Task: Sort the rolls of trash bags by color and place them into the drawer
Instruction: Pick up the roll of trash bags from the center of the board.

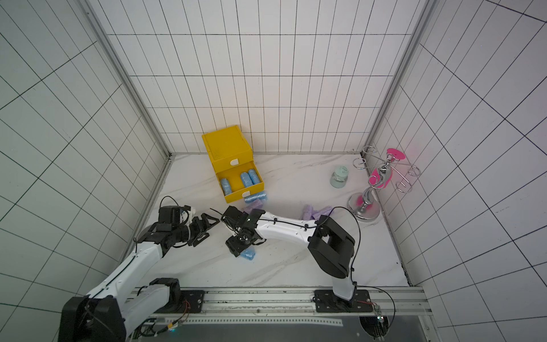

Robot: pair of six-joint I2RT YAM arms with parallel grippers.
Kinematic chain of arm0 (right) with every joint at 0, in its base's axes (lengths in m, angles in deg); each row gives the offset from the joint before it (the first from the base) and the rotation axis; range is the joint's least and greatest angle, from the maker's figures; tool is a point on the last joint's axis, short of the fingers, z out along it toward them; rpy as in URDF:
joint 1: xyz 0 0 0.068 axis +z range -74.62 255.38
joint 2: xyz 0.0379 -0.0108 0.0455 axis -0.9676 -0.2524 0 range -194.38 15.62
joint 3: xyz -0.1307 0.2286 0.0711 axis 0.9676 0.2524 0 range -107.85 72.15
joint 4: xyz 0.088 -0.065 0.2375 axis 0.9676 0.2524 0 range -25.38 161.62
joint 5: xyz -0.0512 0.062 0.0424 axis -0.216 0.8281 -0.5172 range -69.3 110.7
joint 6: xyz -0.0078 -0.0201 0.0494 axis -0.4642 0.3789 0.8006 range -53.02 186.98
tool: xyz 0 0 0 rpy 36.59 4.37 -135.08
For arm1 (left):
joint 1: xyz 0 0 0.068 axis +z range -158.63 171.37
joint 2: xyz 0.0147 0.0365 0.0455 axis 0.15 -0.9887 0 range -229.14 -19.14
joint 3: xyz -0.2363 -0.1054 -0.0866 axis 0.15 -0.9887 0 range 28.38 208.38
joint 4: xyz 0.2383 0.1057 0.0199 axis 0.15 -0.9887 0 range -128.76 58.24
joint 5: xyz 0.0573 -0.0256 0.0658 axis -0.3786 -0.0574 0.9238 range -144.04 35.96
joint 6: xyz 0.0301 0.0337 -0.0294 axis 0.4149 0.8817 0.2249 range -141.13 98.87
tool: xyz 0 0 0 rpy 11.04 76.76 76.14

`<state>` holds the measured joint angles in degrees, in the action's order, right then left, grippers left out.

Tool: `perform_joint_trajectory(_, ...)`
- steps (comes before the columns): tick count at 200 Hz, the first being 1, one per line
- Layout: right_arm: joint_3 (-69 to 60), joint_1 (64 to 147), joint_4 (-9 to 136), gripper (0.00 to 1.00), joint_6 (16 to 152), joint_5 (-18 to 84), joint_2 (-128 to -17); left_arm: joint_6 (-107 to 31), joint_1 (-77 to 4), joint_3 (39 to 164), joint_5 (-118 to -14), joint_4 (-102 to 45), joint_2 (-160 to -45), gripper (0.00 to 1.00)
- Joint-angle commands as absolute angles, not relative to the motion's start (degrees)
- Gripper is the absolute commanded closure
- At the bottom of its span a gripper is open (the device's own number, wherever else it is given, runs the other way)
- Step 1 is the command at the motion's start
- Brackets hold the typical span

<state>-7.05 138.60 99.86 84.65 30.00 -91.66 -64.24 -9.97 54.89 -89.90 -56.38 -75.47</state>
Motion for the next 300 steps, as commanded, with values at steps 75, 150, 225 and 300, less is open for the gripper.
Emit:
perform_joint_trajectory(75,-3.7,139.5,97.1,0.42,87.7,29.3,-96.0,-64.8,-10.0,51.0,-90.3,-57.3,-70.4,0.09)
perform_joint_trajectory(150,-2.8,139.5,96.9,0.73,88.3,29.3,-95.9,-65.3,-10.0,50.9,-91.4,-55.0,-72.4,0.09)
perform_joint_trajectory(225,-3.0,136.9,97.0,0.95,88.9,27.7,-86.3,-64.9,-10.0,56.8,-94.6,-54.7,-75.2,0.09)
perform_joint_trajectory(300,-15.4,126.1,97.3,0.96,87.6,30.8,-83.9,-64.9,-9.9,71.5,-97.6,-53.6,-81.4,0.08)
